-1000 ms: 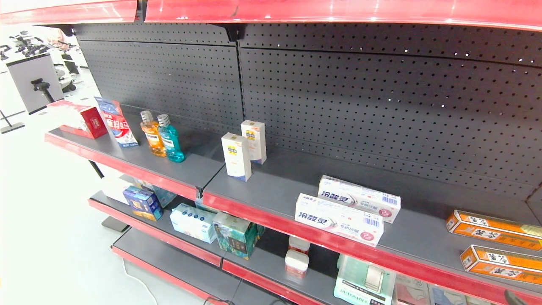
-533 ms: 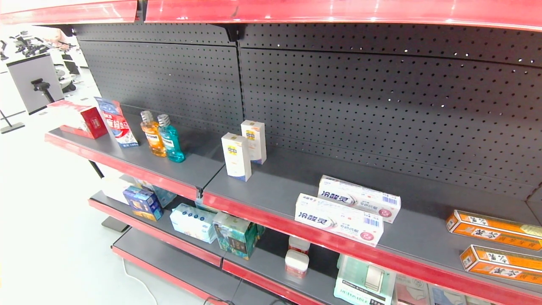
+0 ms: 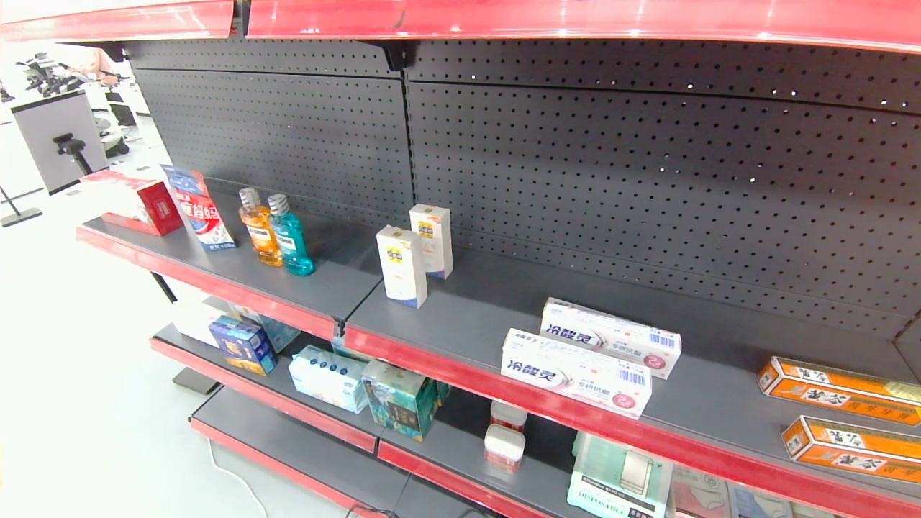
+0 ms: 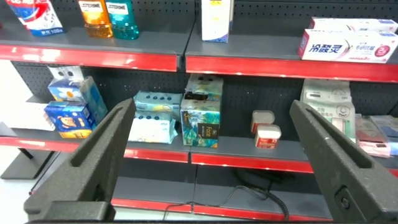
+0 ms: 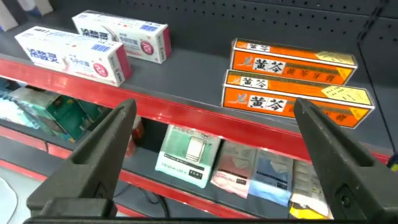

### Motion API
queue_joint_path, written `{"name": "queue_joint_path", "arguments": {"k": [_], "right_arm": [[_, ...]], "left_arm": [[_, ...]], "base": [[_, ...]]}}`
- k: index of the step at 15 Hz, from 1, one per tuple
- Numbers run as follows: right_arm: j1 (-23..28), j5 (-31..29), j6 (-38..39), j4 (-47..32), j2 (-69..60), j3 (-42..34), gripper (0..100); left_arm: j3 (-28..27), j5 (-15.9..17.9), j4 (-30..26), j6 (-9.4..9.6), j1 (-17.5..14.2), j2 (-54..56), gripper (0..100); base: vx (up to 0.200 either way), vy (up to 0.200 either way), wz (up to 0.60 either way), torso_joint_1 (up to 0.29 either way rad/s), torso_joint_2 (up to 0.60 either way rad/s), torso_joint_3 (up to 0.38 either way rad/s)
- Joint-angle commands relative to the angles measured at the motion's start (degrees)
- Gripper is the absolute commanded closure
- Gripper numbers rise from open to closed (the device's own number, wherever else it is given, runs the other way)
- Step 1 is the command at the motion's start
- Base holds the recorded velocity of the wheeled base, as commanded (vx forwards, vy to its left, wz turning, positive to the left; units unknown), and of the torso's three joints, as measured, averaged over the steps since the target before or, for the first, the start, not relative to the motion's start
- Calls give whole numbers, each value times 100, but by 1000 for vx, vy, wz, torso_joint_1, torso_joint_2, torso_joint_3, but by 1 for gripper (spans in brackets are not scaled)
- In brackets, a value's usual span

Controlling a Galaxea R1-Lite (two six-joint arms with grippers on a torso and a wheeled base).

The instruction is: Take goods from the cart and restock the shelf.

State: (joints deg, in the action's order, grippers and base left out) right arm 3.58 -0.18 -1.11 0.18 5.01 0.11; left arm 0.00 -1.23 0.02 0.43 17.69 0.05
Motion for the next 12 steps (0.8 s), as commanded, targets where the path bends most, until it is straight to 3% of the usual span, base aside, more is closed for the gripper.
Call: {"name": "queue_joint_path", "arguments": {"k": [1,2,3,4,5,6,8,11,12], "right_arm": [[-174,9,5,-1,18,-2,0],[-227,9,-3,-1,18,-2,0],[-420,18,-12,-1,-18,-2,0],[-569,18,-21,-1,-88,-2,0],[-569,9,5,-1,-97,-2,0],[-561,18,85,-1,-106,-11,0],[-534,18,102,-1,-158,-11,0],[-525,18,102,-1,-176,-11,0],[-525,18,102,-1,-176,-11,0]], "left_arm": [[0,9,15,19,7,-5,0],[-44,0,42,54,7,-5,0],[-1195,70,-117,-262,59,-646,0],[-1538,97,-266,-500,191,-1024,0],[-1635,70,-319,-473,261,-1095,0],[-1714,-70,-275,-561,261,-1464,0],[-2118,-404,-161,-851,261,-2264,0],[-2285,-439,-196,-1185,253,-3081,0],[-2294,-439,-161,-1220,244,-3380,0]], "base": [[0,0,0,0,0,0],[0,0,0,0,0,0],[0,0,0,0,0,0],[0,0,0,0,0,0],[0,0,0,0,0,0],[0,0,0,0,0,0],[0,0,0,0,0,0],[0,0,0,0,0,0],[0,0,-600,2,2,2]]}}
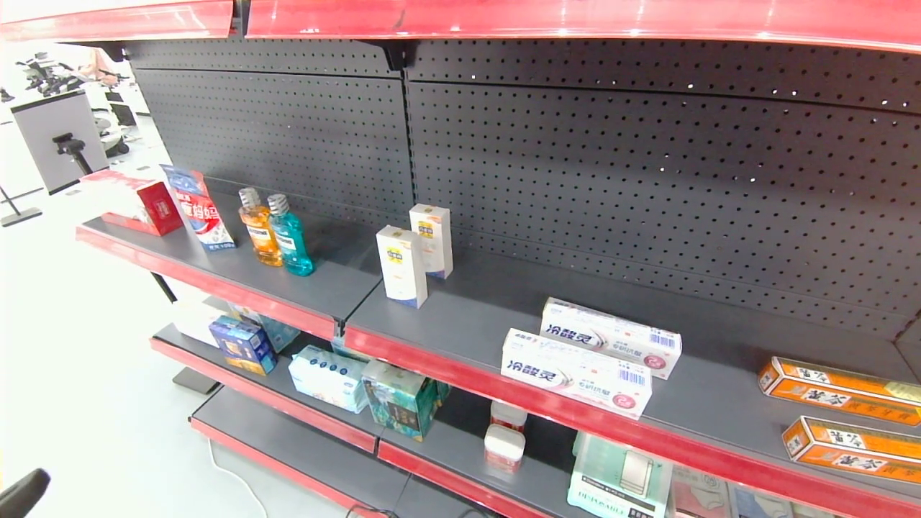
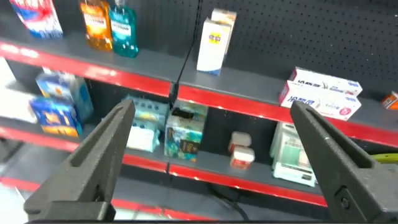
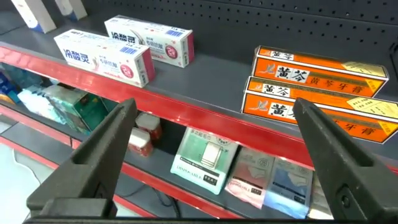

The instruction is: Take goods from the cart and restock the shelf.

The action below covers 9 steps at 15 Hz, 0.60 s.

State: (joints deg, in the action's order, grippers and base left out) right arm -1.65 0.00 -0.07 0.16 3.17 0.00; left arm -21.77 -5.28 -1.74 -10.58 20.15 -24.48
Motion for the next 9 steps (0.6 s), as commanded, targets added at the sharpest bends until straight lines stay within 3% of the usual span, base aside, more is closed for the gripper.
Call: {"name": "queue_joint_path", "arguments": {"k": [1,4,6,9], "right_arm": [[-2,0,-1,2,8,0,0],[-2,0,-28,2,8,0,0],[-2,9,-37,2,8,0,0],[-2,9,-37,2,8,0,0]], "left_arm": [[-117,-35,60,-146,-64,-1191,0],[-134,27,385,-164,-688,-2166,0],[-134,53,913,-164,-908,-2738,0],[-161,53,1176,-146,-1083,-3265,0]], "base": [[0,0,-600,2,2,2],[0,0,-600,6,4,2],[0,0,-600,10,0,2],[0,0,-600,2,5,4]]}}
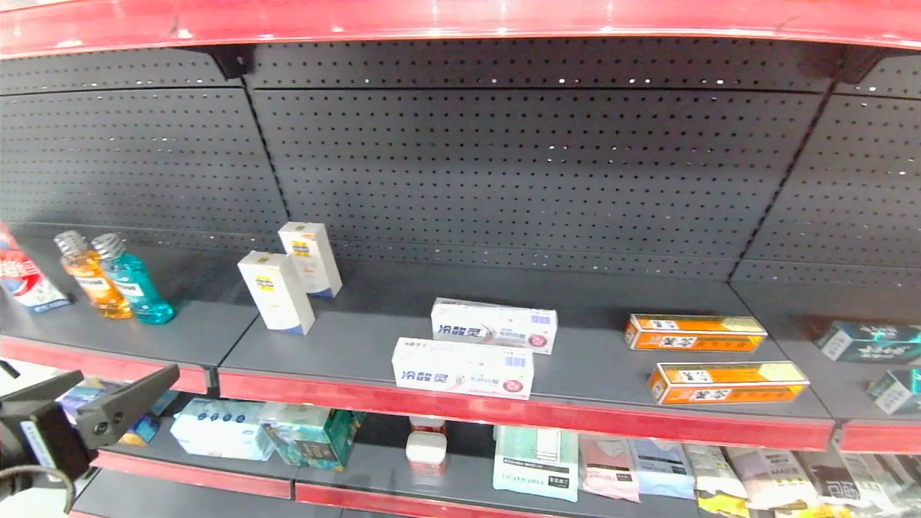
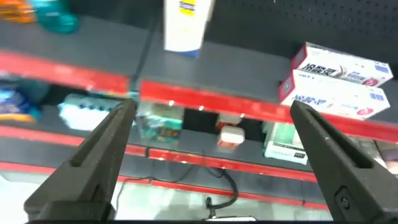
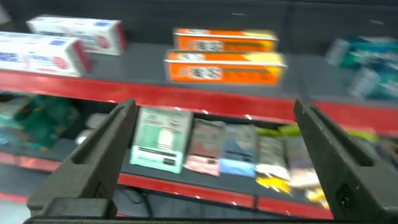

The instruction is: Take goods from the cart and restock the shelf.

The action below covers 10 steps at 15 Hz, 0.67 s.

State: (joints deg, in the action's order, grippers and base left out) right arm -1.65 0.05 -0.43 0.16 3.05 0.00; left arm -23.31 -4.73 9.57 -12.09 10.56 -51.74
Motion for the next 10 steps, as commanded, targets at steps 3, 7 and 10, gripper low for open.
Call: {"name": "queue_joint_path", "arguments": {"k": [3,7,10], "right_arm": [[-2,4,-1,2,20,0,0],[-2,4,16,2,20,0,0],[165,-22,16,2,-305,0,0]], "left_arm": [[-7,16,45,14,-133,-829,0],[28,16,45,-21,-159,-1444,0],[-77,121,71,-39,-370,-2367,0]], "base": [[0,0,-200,2,-1,1],[0,0,0,0,0,0],[0,0,0,0,0,0]]}}
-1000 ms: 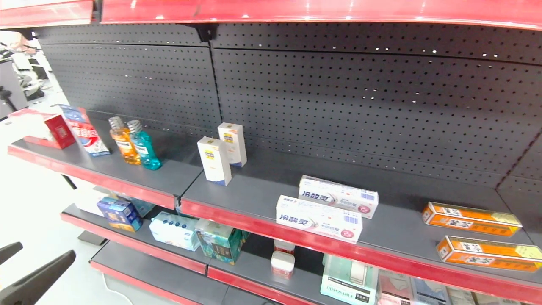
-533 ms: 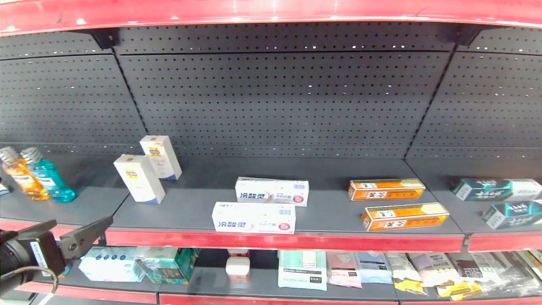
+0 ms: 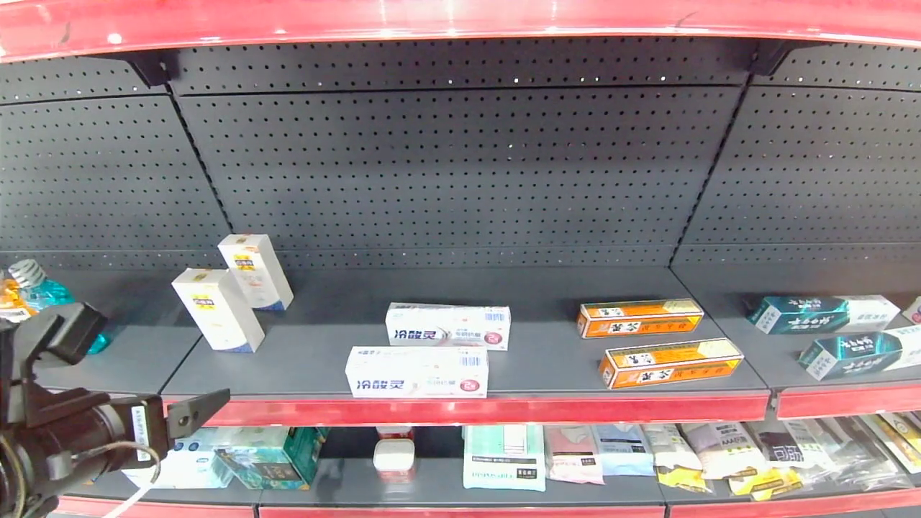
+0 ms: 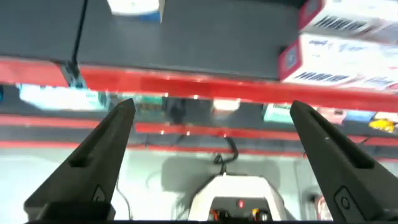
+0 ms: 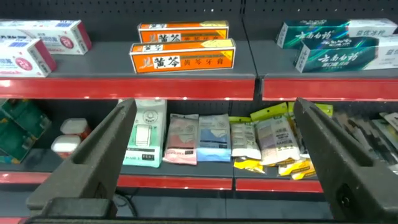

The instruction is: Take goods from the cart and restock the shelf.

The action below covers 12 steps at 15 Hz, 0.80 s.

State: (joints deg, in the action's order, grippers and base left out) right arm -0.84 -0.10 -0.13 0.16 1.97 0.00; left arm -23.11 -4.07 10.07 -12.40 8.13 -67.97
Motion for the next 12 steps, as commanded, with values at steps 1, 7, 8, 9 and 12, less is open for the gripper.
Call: {"name": "queue_joint_path", "arguments": {"k": [1,7,8,9,12], "right_arm": [[84,-8,5,2,-197,0,0],[84,-8,5,2,-197,0,0],[84,-8,5,2,-197,0,0],[84,-8,5,2,-197,0,0],[84,-8,5,2,-197,0,0]], "left_arm": [[-194,56,162,-26,-163,-1113,0],[-273,187,927,1,-242,-2378,0],[-281,231,927,1,-242,-2475,0],[-299,328,935,18,-242,-2598,0],[-510,346,935,53,-207,-2950,0]], "base": [[0,0,0,0,0,0],[0,0,0,0,0,0],[0,0,0,0,0,0],[0,0,0,0,0,0],[0,0,0,0,0,0]]}}
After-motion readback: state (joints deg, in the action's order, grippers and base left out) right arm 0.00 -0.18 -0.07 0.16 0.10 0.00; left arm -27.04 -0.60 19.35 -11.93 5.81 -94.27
